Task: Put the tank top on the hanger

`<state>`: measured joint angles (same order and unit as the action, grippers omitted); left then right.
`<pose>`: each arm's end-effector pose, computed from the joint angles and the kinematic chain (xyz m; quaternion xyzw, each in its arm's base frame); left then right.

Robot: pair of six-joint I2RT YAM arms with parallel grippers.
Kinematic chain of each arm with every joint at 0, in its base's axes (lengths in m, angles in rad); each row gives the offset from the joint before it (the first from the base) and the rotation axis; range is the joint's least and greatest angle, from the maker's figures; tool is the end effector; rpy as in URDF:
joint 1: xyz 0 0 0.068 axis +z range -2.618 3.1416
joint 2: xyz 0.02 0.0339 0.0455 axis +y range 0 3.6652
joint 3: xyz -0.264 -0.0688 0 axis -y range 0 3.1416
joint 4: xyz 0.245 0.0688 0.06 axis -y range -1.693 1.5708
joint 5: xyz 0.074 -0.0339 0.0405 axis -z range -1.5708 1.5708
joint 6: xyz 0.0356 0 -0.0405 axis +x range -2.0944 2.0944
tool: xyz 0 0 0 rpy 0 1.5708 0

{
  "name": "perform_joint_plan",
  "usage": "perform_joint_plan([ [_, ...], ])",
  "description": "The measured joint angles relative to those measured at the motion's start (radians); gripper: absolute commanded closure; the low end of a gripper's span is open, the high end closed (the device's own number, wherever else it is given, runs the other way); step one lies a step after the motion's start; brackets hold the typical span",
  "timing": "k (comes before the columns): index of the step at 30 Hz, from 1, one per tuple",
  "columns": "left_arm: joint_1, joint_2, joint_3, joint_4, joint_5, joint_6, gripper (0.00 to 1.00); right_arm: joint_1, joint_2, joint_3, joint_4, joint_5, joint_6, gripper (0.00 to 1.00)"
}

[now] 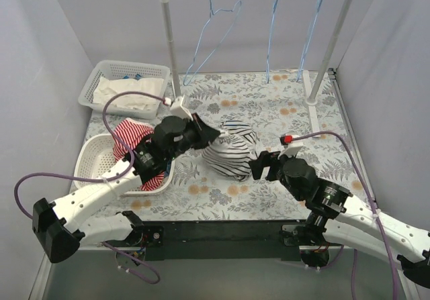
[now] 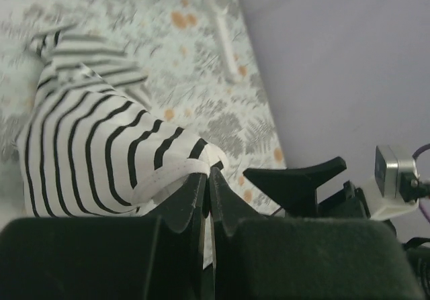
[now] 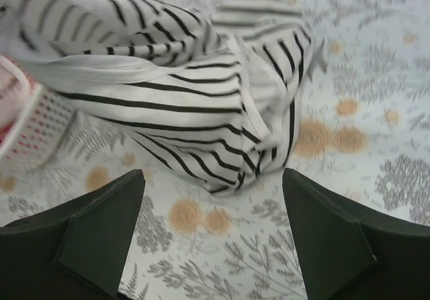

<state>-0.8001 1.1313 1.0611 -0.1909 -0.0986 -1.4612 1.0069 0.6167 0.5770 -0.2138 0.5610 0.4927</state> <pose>0.1850 -0.1855 0.3668 -0.2855 0.7396 -0.5337 0.2945 0.0976 0.1189 0.2903 -0.0294 0.7780 0.2406 0.5796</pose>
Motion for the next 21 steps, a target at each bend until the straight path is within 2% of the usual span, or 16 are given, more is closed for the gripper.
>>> perform_joint_plan([
  [4,-0.057,-0.118,-0.238,-0.044,-0.097,-0.113,1.00,-0.009,0.016,-0.139,-0.033,-0.039,0.123,0.12],
  [7,-0.058,-0.174,-0.343,-0.101,-0.154,-0.187,1.00,-0.046,0.079,-0.187,-0.012,-0.090,0.171,0.19],
  [8,-0.058,-0.185,-0.365,-0.122,-0.175,-0.207,1.00,-0.074,0.111,-0.195,0.010,-0.121,0.179,0.24],
  [9,-0.058,-0.192,-0.381,-0.150,-0.196,-0.224,0.97,-0.116,0.147,-0.200,0.034,-0.166,0.184,0.26],
  [13,-0.059,-0.198,-0.397,-0.224,-0.241,-0.241,0.51,-0.304,0.242,-0.201,0.119,-0.337,0.187,0.30],
  [14,-0.059,-0.199,-0.396,-0.233,-0.246,-0.237,0.47,-0.334,0.249,-0.201,0.134,-0.359,0.183,0.31],
  [18,-0.059,-0.237,-0.394,-0.264,-0.260,-0.190,0.43,-0.357,0.240,-0.188,0.156,-0.416,0.157,0.30],
  [21,-0.060,-0.290,-0.357,-0.277,-0.264,-0.116,0.45,-0.357,0.203,-0.178,0.157,-0.426,0.133,0.30],
])
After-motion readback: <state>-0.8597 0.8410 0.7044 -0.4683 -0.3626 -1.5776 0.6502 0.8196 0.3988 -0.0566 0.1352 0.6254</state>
